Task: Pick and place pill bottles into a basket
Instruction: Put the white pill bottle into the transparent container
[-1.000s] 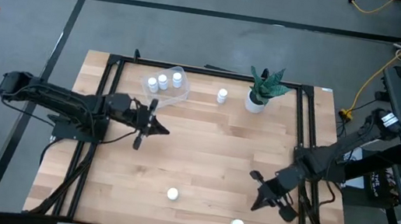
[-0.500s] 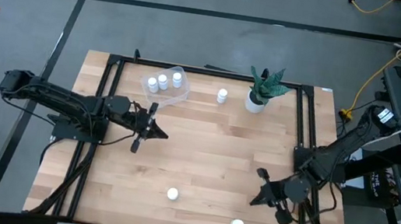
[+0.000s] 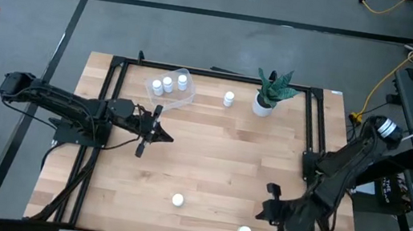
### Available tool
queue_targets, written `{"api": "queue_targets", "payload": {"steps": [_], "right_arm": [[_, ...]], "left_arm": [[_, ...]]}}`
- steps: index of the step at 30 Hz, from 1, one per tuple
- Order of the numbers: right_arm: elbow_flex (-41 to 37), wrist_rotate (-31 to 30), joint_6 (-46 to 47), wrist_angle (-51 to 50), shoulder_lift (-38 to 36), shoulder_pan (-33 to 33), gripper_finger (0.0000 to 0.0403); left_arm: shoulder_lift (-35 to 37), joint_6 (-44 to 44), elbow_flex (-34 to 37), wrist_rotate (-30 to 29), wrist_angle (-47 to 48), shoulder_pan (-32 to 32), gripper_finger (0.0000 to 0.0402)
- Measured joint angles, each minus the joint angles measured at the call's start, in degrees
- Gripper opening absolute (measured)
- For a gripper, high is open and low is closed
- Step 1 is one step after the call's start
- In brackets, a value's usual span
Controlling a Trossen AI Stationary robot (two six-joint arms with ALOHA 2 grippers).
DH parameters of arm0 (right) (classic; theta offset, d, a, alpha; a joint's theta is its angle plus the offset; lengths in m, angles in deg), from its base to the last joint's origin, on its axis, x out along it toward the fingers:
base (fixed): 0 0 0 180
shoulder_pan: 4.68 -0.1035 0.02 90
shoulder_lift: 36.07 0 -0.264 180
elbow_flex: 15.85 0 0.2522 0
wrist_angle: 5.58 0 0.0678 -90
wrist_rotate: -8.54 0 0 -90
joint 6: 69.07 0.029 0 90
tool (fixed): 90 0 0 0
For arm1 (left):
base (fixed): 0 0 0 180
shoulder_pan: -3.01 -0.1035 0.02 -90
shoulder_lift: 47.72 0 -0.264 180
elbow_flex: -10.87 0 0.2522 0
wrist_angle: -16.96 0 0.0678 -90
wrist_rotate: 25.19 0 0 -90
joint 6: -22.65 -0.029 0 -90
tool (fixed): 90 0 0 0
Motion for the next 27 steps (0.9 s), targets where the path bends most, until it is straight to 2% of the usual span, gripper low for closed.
{"api": "queue_targets", "payload": {"steps": [7,12,20,27], "right_arm": [[13.81,0.01,6.8,-14.27,9.32,-1.53,0.0],[20.15,0.02,9.34,-15.09,13.72,-2.75,0.0],[21.11,0.05,22.98,-14.85,16.19,-3.79,0.0017],[21.11,0.04,23.98,-15.0,18.41,-3.77,0.0078]], "left_arm": [[0.0,-0.02,0.0,0.01,1.49,0.0,0.0005],[-0.15,-0.03,0.02,0.02,3.49,0.0,0.0002],[-0.62,-1.94,0.04,0.03,3.47,0.0,0.0003],[-0.63,-1.53,0.04,-0.14,3.27,0.0,0.0003]]}}
